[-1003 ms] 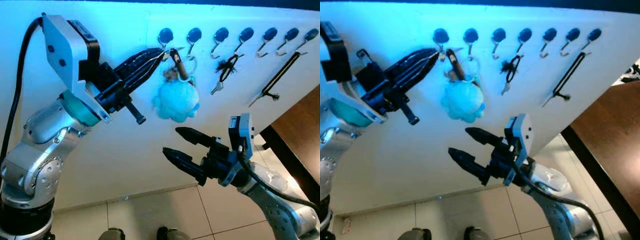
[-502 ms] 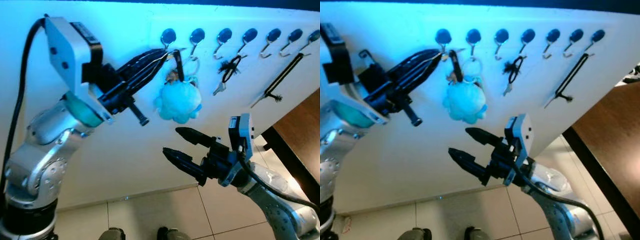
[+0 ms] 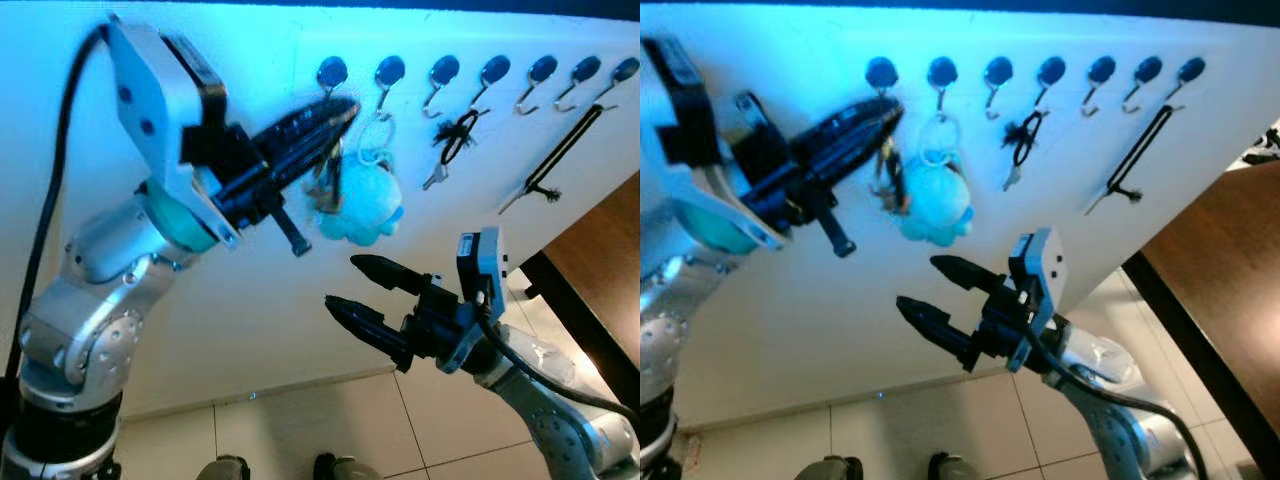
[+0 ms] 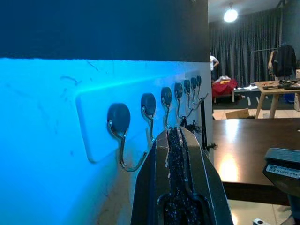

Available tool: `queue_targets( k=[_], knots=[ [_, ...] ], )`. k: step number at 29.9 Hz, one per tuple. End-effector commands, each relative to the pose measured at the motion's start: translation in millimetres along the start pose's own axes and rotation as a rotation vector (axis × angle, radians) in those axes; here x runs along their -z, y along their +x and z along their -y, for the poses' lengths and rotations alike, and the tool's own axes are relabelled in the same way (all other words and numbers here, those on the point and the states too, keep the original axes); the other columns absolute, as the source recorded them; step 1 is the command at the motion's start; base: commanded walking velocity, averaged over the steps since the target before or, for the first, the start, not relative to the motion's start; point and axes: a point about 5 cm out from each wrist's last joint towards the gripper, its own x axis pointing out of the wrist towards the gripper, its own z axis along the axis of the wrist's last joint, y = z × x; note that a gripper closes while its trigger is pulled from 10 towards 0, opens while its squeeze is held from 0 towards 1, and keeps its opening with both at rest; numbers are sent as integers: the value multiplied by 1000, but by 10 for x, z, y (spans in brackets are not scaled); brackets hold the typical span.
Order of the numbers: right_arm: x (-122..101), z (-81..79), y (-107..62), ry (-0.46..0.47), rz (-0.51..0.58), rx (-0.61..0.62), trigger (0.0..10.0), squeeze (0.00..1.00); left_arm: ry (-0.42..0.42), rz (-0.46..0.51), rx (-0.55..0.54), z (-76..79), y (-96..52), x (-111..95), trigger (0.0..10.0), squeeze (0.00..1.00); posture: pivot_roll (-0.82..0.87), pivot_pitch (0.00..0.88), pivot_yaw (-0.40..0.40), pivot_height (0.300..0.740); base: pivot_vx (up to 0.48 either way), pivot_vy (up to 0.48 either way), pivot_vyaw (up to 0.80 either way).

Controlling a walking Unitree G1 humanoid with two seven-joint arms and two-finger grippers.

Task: Hang keys on a hook

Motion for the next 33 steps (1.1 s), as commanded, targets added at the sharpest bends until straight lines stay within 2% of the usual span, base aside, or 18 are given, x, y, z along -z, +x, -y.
queue_targets(
  k=[1, 4, 7, 19, 33],
  knots=[
    [16, -13, -25, 6, -11, 4, 10000, 0, -1, -25, 11, 25, -5, 54, 10000, 0, 11, 109, -5, 740, 0, 0, 0],
    [15, -9, -22, 5, -11, 4, 10000, 0, 15, -50, -11, 5, -10, 107, 10000, 0, 12, 108, -5, 740, 0, 0, 0],
    [15, -9, -21, 6, -11, 4, 10000, 0, 12, -35, -32, -22, 6, 86, 10000, 0, 12, 108, -5, 740, 0, 0, 0],
    [16, -15, -23, 7, -11, 2, 10000, 0, -22, 70, -122, -192, 6, -108, 10000, 0, 13, 110, -6, 740, 0, 0, 0],
    [16, -7, -26, 4, -12, 2, 10000, 0, -9, 3, -86, -123, -14, 2, 10000, 0, 10, 100, -7, 740, 0, 0, 0]
  ],
)
